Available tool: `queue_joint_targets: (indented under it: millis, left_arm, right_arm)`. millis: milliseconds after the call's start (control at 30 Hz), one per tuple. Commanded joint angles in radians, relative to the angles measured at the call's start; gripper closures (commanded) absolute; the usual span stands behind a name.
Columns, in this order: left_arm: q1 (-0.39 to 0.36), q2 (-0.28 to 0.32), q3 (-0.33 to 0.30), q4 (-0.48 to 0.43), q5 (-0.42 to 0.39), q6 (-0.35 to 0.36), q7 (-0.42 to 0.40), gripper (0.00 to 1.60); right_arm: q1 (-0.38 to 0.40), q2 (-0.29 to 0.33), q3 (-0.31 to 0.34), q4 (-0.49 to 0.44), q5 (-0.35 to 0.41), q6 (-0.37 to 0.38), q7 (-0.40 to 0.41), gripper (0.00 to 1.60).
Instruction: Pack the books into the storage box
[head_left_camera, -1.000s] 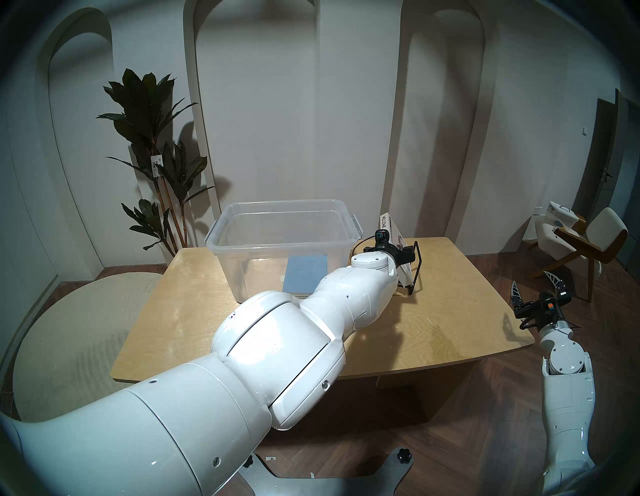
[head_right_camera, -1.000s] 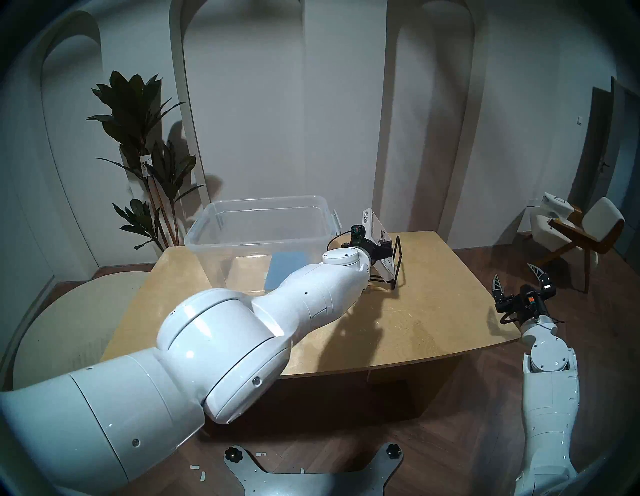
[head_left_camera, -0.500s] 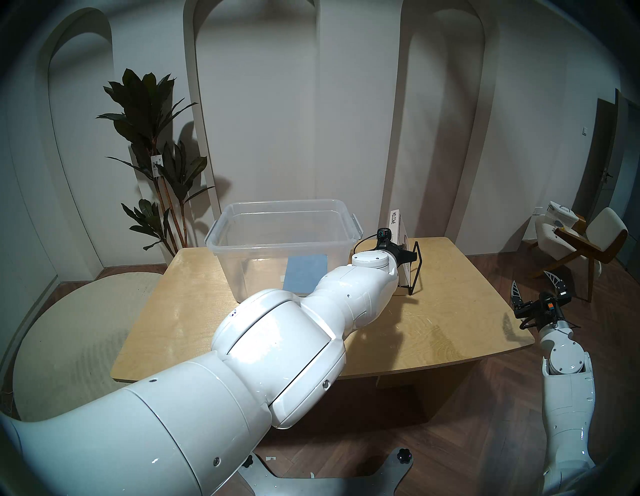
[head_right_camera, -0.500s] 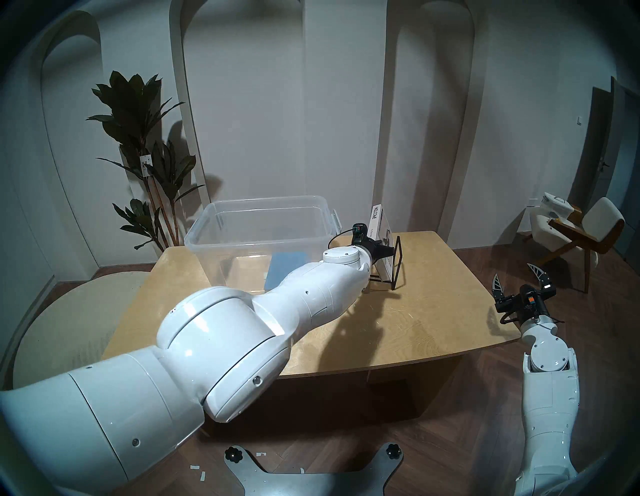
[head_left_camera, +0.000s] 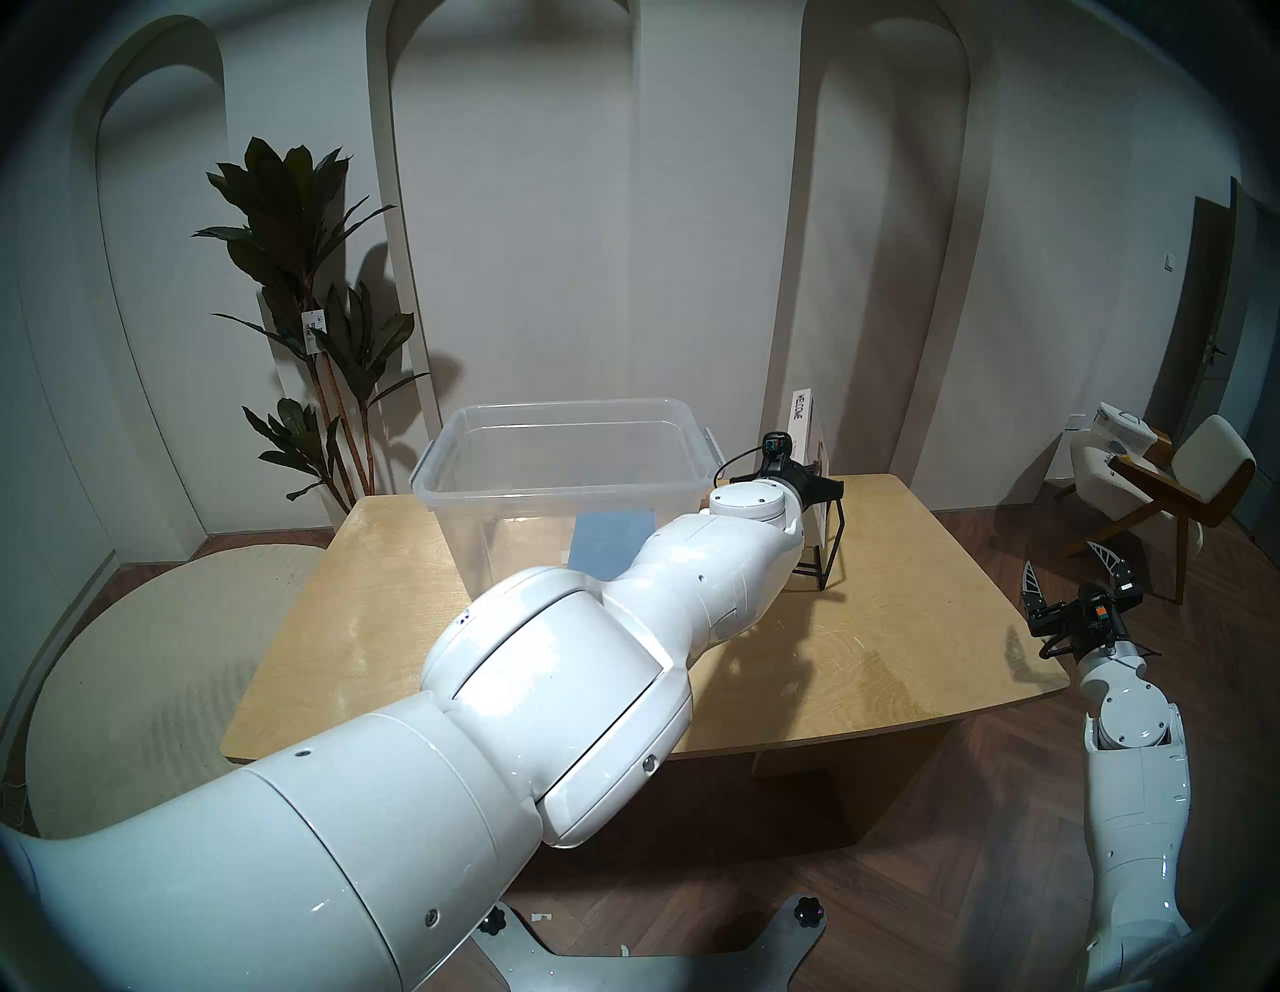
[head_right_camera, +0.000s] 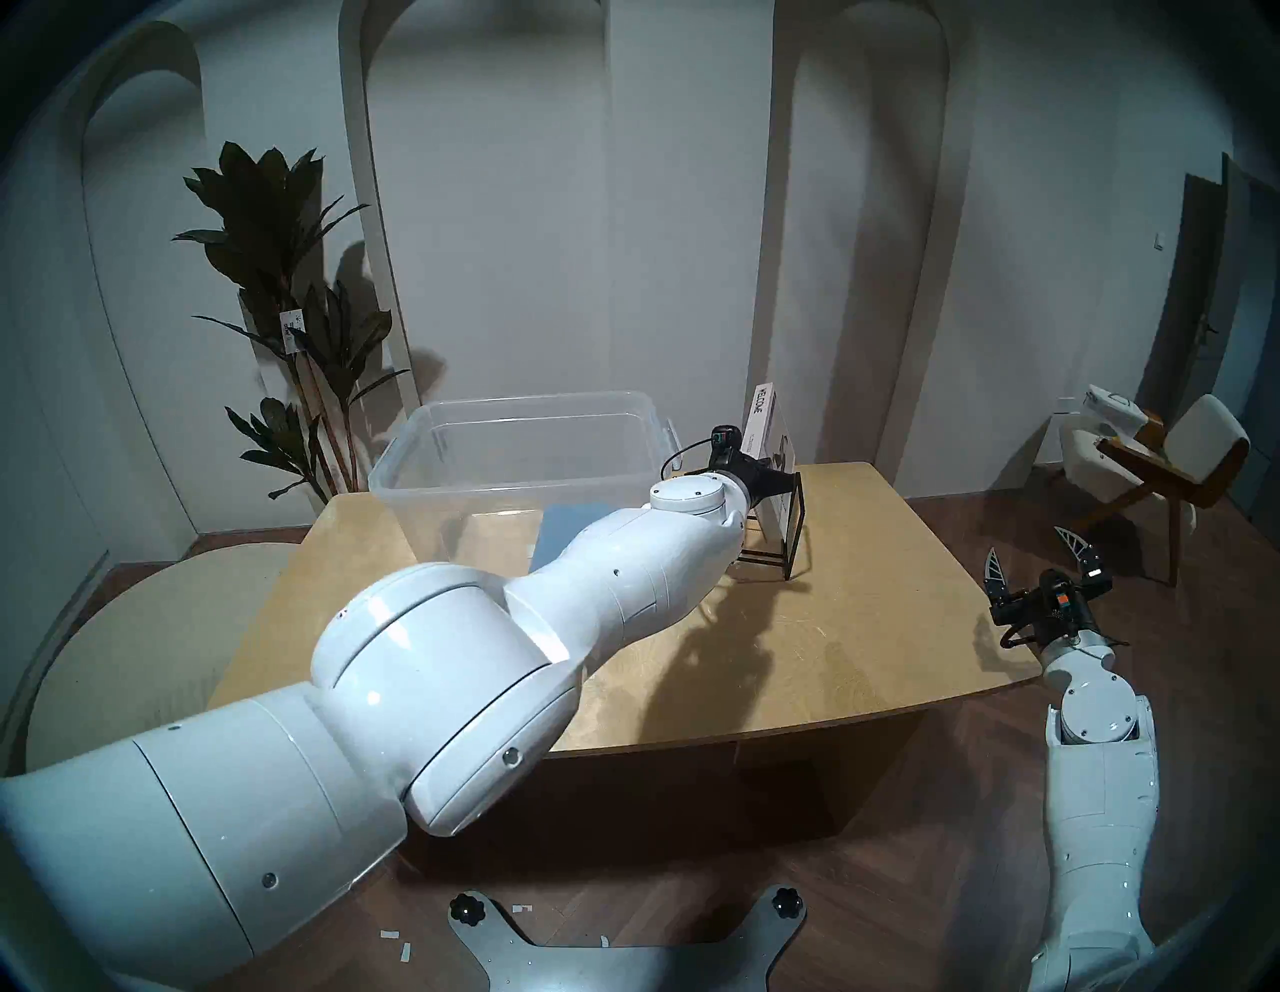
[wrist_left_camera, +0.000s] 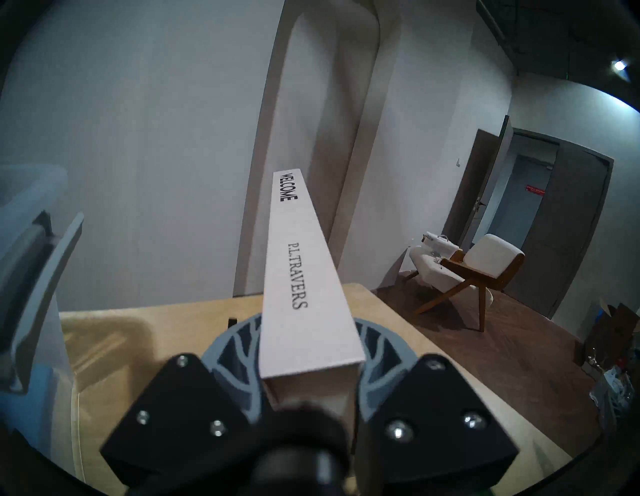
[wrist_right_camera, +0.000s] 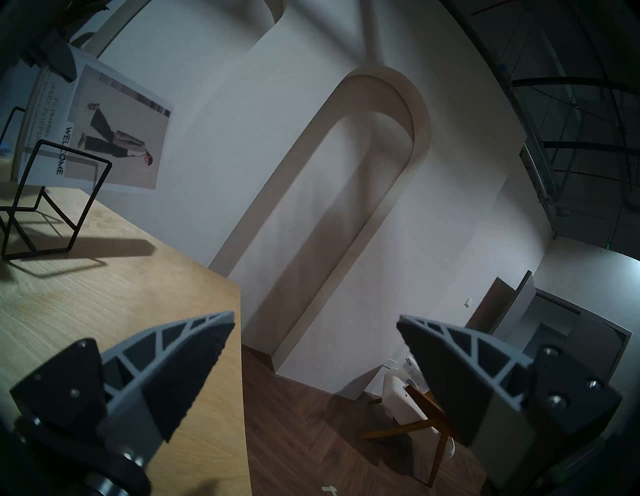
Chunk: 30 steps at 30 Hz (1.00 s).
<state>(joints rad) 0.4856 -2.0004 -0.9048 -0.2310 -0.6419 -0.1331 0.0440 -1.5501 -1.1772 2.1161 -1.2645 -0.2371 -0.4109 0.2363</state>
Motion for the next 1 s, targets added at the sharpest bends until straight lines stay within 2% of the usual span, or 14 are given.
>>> queue_joint_targets:
  millis: [0,367,567,967]
  left_arm:
    - [-0.056,0.007,0.028,-0.087,0.043,-0.128,0.011,1.60]
    - [-0.029,0.096,0.069,-0.208,0.111,-0.268,0.051,1.60]
    - [0.009,0.151,0.056,-0.254,0.110,-0.291,0.093,1.60]
    - [0.018,0.234,0.024,-0.367,0.122,-0.360,0.147,1.60]
  right_arm:
    - [0.006,0.009,0.001,-0.021,-0.002,-0.010,-0.001,0.00]
    - [0.007,0.009,0.001,-0.019,-0.001,-0.009,-0.001,0.00]
    - [0.008,0.009,0.001,-0.016,0.000,-0.008,-0.001,0.00]
    - [0.011,0.008,0.000,-0.008,0.001,-0.006,-0.001,0.00]
